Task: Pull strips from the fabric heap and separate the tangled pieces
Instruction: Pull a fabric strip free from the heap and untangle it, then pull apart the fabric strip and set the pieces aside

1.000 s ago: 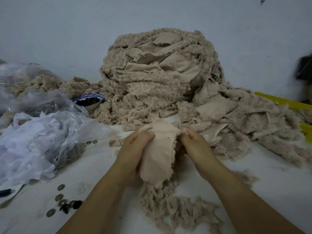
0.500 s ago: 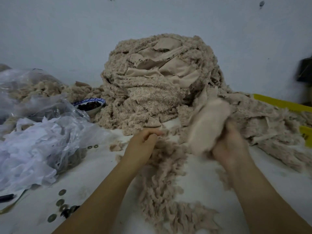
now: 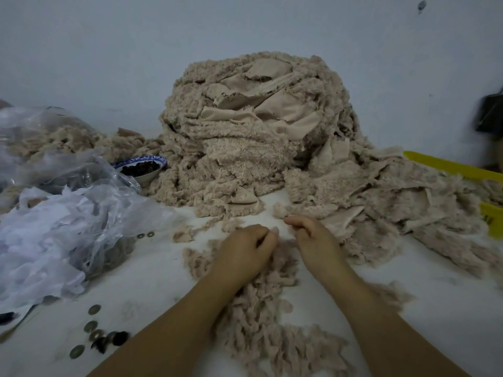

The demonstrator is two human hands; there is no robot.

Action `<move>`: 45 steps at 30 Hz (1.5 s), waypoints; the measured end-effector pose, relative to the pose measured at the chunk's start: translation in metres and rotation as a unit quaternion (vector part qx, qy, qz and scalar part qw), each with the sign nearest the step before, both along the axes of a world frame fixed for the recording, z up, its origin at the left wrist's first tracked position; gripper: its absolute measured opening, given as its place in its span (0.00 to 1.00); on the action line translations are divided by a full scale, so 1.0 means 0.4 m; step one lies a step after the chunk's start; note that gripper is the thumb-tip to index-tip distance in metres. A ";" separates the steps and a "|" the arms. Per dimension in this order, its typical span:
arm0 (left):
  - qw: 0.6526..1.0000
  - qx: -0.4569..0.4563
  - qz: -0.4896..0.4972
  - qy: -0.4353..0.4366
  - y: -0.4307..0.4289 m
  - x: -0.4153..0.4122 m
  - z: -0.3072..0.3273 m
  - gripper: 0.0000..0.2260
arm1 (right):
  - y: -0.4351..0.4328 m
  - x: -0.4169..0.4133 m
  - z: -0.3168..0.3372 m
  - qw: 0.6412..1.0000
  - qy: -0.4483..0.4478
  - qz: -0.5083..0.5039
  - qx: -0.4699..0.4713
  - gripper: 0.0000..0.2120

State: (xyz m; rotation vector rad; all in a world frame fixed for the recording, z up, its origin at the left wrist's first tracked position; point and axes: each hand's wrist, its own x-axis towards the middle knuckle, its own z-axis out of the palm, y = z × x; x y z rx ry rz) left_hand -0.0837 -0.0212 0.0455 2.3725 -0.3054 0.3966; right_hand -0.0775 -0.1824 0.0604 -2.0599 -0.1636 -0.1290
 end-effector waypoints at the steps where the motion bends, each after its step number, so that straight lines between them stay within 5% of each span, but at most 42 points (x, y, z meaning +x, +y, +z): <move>1: 0.999 -0.017 0.031 -0.018 0.013 -0.005 0.003 0.20 | 0.005 0.004 -0.002 1.000 -0.006 0.003 -0.030 0.18; 6: 0.995 0.035 0.070 -0.059 0.010 0.027 0.004 0.10 | 0.034 -0.011 -0.014 0.982 -0.009 0.101 -0.156 0.17; 10: 1.000 0.009 0.006 0.007 -0.015 0.081 0.030 0.15 | 0.024 -0.015 -0.003 1.000 -0.001 0.024 -0.010 0.18; 16: 0.980 0.135 -0.111 0.099 -0.053 0.104 0.047 0.16 | 0.004 0.004 -0.002 0.994 -0.020 -0.056 0.088 0.13; 19: 0.997 0.055 -0.053 0.025 -0.027 0.068 0.042 0.22 | 0.006 0.007 0.002 0.999 -0.032 -0.019 0.017 0.11; 23: 0.994 -0.104 0.006 0.044 0.013 0.088 0.066 0.23 | 0.036 -0.002 -0.003 0.988 0.008 0.083 -0.129 0.17; 26: 0.995 0.056 0.059 0.051 0.050 0.153 0.051 0.13 | 0.035 -0.018 -0.010 0.995 0.028 0.083 -0.038 0.19; 29: 0.970 0.193 0.116 0.091 0.080 0.190 0.026 0.15 | 0.023 -0.016 -0.011 0.998 0.009 0.054 0.009 0.17; 33: 0.977 0.137 0.130 0.100 0.073 0.177 0.043 0.06 | 0.022 -0.014 -0.009 0.999 0.004 0.035 0.019 0.16; 38: 0.993 -0.006 0.039 -0.109 0.006 0.046 0.097 0.05 | 0.034 -0.008 0.000 0.992 0.032 0.024 0.119 0.19; 42: 0.991 0.074 -0.042 -0.101 -0.048 -0.070 0.086 0.06 | 0.042 -0.015 0.017 0.931 0.137 0.081 0.329 0.19; 45: 0.982 0.147 -0.069 -0.094 -0.055 -0.093 0.076 0.12 | 0.038 -0.023 0.024 0.923 0.158 0.068 0.344 0.10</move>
